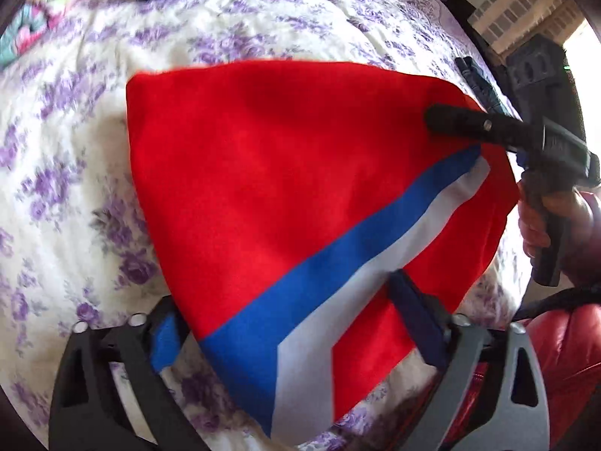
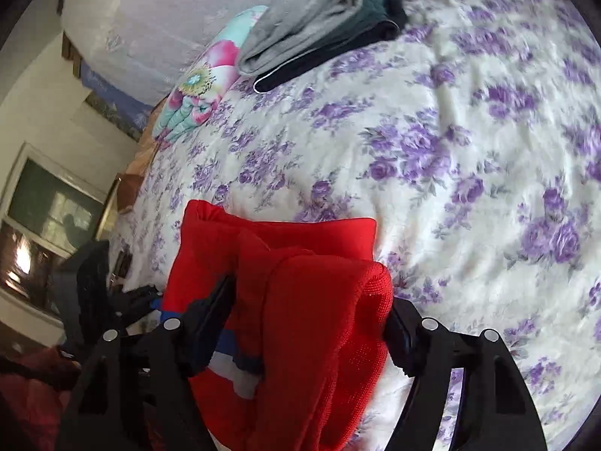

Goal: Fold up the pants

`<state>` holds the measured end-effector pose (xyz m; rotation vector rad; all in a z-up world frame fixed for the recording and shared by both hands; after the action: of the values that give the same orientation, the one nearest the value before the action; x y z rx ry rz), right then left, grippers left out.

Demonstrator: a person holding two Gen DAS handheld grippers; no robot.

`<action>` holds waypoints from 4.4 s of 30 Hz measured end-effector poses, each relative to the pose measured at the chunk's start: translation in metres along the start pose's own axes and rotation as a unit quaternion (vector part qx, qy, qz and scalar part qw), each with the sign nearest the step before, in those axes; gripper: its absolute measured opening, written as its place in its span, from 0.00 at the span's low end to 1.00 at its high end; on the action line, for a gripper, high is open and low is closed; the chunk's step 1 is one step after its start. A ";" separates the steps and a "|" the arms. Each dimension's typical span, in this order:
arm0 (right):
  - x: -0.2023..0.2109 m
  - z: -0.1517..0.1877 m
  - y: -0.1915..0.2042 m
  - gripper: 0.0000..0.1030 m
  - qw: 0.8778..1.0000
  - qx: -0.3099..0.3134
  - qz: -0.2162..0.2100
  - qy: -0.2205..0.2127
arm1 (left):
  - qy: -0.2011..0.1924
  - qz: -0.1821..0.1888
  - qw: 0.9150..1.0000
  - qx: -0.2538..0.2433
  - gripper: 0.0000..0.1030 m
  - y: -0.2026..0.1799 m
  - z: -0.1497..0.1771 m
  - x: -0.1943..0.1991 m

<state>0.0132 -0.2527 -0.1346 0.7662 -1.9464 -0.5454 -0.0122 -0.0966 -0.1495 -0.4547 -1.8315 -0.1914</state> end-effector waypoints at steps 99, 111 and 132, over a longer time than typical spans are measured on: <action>-0.056 -0.396 -0.043 0.54 0.981 0.119 0.119 -0.097 | -0.105 -0.152 0.976 0.113 0.74 0.165 -0.381 0.003; 0.015 -0.311 0.032 0.91 0.934 0.171 0.221 -0.221 | -0.215 -0.212 0.944 0.136 0.95 0.134 -0.335 0.090; 0.068 -0.257 0.097 0.96 0.934 0.161 0.207 -0.242 | -0.257 -0.237 0.927 0.137 0.95 0.072 -0.270 0.165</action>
<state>0.1886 -0.2477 0.0877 0.4089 -2.6137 -0.1595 0.2147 -0.0925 0.0826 0.1653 -2.4240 -0.1478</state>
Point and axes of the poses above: each gripper's, at about its wrist camera, not at the fingertips, and x roughly against the way its jaws point, y to its left, z to its underside, the point moved 5 cm from there along -x, roughly the way its jaws point, and after that the axes turned 12 degrees about -z, right-handed, at the moved point
